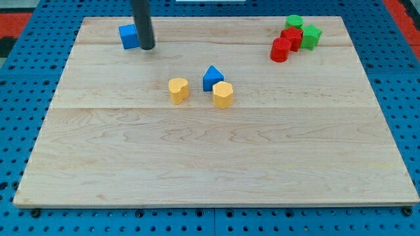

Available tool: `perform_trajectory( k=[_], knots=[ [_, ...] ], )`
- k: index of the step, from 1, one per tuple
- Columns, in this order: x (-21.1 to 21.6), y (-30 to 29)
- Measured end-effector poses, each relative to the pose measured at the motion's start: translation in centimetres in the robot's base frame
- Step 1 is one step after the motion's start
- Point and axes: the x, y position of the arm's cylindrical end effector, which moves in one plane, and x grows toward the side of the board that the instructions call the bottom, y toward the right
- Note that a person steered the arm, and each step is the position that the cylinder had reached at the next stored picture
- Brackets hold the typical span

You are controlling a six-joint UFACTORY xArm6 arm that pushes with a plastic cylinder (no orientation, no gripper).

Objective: Slide the green circle along with green star down a bit

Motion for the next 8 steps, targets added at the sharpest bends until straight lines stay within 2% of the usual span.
perform_trajectory(
  k=[1, 2, 3, 4, 6, 7, 8],
  knots=[
    [-3.4, -1.9],
    [-2.5, 3.6],
    [-4.7, 12.8],
    [-5.2, 19.9],
    [-5.2, 20.0],
    [-7.3, 20.9],
    [-7.8, 29.1]
  ],
)
